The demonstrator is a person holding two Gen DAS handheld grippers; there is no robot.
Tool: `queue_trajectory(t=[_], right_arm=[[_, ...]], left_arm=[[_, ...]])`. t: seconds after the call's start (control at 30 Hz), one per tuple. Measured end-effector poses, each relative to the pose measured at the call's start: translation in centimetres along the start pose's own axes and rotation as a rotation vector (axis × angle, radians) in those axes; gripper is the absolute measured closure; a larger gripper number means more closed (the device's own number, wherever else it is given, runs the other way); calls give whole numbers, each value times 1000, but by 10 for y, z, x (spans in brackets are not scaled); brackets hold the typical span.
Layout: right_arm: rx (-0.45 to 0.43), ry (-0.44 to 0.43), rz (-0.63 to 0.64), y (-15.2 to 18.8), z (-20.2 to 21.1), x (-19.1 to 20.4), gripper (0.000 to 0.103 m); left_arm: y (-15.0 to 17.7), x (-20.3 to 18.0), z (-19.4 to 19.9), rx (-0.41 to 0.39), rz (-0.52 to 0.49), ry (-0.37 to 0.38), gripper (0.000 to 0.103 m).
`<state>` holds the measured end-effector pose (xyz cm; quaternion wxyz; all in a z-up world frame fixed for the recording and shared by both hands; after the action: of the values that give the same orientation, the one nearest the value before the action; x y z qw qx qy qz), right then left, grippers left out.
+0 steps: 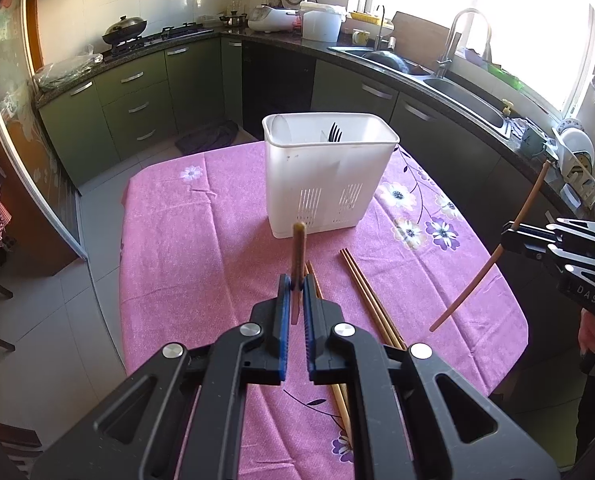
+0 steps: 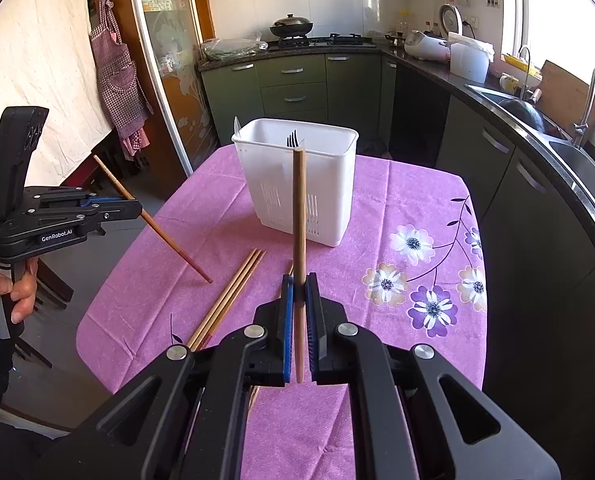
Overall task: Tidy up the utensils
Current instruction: 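Raise both held chopsticks upright and carry them over the white holder, then lower the chopsticks into the holder and open both tools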
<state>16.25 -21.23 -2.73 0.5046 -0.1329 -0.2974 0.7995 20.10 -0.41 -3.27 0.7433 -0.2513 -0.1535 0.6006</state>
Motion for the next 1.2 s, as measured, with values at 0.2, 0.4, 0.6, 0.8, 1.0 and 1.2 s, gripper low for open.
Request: queue_trajectory(t=[0.2, 0.4, 0.6, 0.8, 1.0, 1.2], right_arm=[[-29, -6, 3, -19, 14, -4, 96], [-79, -13, -8, -61, 40, -14, 96], [-143, -34, -43, -115, 67, -25, 96], [-266, -61, -89, -174, 88, -37, 96], [-292, 8, -76, -216, 54, -38, 96], [-198, -3, -78, -215, -15, -38, 96]], left_arm=[[-21, -9, 12, -21, -13, 18, 97], [-56, -15, 37, -50, -23, 46, 97], [-104, -22, 69, -114, -31, 61, 97], [-152, -31, 97, -238, -36, 26, 97], [-183, -31, 71, -288, -16, -59, 97], [-183, -22, 9, -198, 5, -72, 97]])
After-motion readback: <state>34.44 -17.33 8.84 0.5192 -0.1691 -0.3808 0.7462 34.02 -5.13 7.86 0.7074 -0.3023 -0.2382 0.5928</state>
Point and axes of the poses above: each gripper's, at about its wrist camera, not at the fingertips, and z roughly against the way its jaws point, x to its left, y to its underside, the point moved 2 cm from there along -z, roughly the way its jaws point, and after that the axes turned 5 degrees about x, right-handed, at the moved point
